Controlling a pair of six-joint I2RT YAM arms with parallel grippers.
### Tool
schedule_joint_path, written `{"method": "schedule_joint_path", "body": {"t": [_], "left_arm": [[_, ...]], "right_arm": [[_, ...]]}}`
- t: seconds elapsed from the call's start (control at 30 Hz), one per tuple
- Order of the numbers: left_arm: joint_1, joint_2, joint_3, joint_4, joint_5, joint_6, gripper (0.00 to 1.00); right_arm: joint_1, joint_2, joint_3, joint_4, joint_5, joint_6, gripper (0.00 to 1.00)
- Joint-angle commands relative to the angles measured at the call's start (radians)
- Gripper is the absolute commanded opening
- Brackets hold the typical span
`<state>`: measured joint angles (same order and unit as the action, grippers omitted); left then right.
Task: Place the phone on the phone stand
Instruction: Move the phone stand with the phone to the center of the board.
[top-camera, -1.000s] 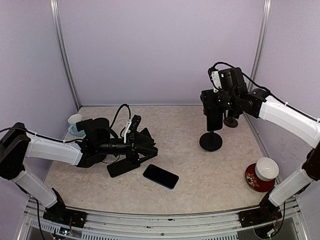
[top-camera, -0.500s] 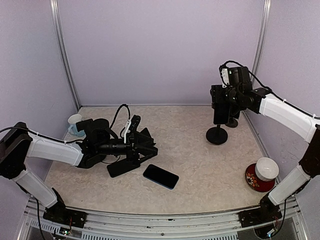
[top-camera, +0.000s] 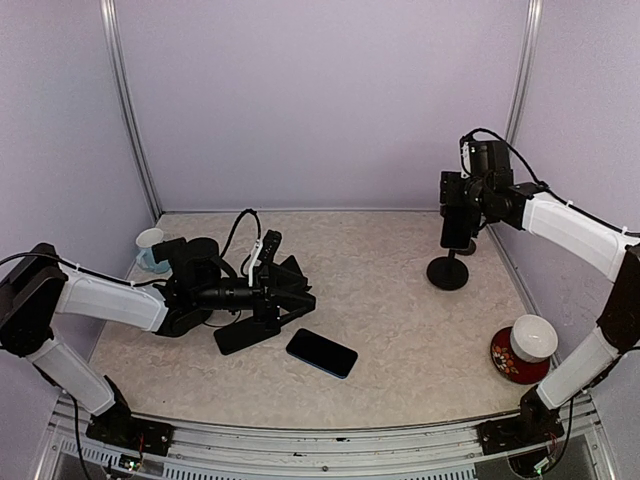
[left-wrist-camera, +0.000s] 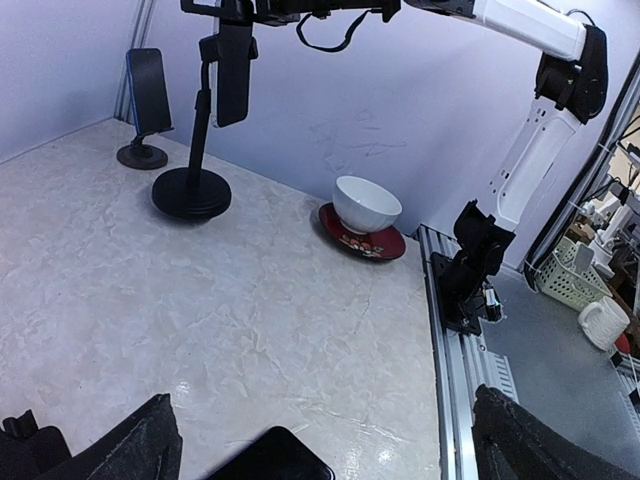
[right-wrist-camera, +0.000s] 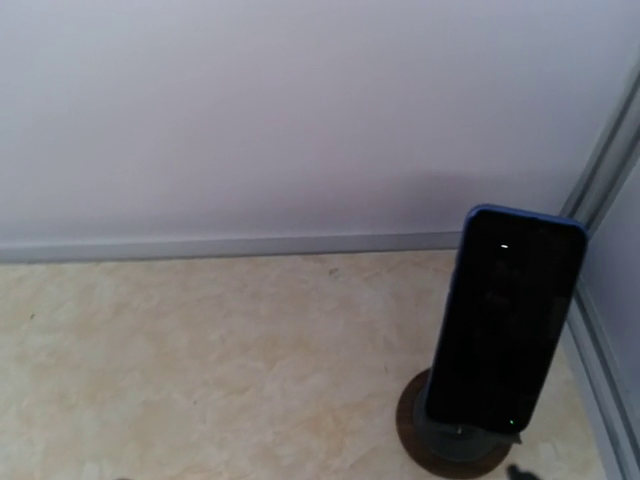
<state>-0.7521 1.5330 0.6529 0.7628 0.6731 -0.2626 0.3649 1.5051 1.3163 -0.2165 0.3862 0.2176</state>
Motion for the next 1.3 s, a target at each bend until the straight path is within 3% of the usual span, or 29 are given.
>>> {"method": "schedule_joint_path", "body": {"t": [0.0,0.87,0.97,1.27], "left_arm": [[0.007,0.010,-0.001,0.026,0.011,-0.005,0.99],[0.007,0.008,0.000,0.018,0.012,0.002,0.99],[0.007,0.010,0.001,0.018,0.013,0.002,0.99],[0.007,0.015,0.002,0.018,0.012,0.001,0.99]], "right_arm": [[-0.010,0.006,0.017,0.155,0.024,0.023,0.52],[-0.023,0.212,0.174,0.197,-0.108,0.017,0.50],[-0.023,0.214,0.174,0.192,-0.118,0.015,0.56],[-0.023,0.196,0.179,0.158,-0.113,0.005,0.89]]}}
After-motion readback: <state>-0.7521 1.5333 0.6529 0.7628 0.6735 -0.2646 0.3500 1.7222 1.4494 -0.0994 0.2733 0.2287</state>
